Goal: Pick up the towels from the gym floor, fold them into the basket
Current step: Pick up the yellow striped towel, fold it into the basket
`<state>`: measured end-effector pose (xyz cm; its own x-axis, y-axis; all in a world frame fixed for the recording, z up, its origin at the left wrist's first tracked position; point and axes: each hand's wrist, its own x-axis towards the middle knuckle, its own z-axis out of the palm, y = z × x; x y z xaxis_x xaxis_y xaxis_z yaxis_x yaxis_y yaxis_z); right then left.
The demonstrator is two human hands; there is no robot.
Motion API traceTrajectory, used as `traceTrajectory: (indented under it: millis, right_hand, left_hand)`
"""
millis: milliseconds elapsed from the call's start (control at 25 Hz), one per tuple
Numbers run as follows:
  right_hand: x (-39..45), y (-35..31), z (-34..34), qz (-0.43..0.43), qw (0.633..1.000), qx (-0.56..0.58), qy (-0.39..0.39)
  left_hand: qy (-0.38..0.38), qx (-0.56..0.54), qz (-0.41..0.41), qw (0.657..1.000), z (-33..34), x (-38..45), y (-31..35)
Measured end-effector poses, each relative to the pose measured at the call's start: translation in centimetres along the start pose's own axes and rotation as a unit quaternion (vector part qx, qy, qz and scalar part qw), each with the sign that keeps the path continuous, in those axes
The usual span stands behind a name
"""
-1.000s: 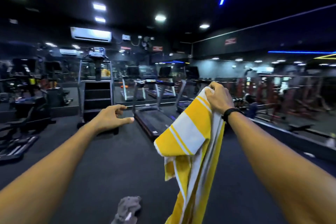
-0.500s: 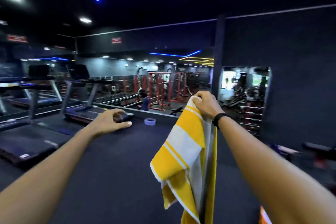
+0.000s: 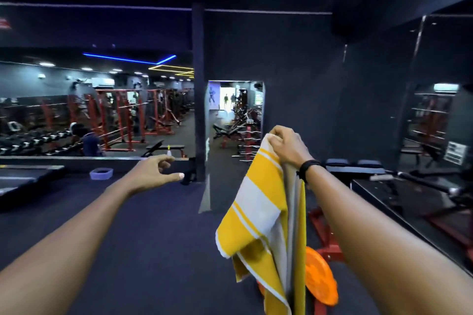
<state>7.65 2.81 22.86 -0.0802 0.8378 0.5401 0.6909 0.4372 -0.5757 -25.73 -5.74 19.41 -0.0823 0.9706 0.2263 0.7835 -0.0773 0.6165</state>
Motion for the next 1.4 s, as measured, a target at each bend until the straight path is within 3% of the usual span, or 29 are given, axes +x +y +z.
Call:
traceTrajectory:
  millis: [400,720,920,1120,1400]
  right_hand:
    - [6.3,18.4,-7.6,0.062,0.992,-0.096,0.053]
    - [18.8,26.0,-7.6,0.046,0.993,-0.099,0.039]
    - [26.6,31.2,-6.0,0.02,1.0,-0.019,0.013]
    - [33.9,35.9,-4.2,-0.022,0.995,0.083,-0.051]
    - [44.4,42.9,-2.3,-0.077,0.983,0.128,-0.107]
  left_hand:
    - [-0.081,-0.034,0.096,0.991,15.5,18.7,7.7]
    - [-0.113,-0.055,0.116,0.985,21.9,35.6,10.5]
    - [-0.166,-0.053,0.119,0.977,28.4,42.8,12.9]
    - [-0.27,-0.116,0.114,0.949,34.1,48.0,15.9]
    - [-0.295,-0.22,0.14,0.919,39.5,56.5,23.1]
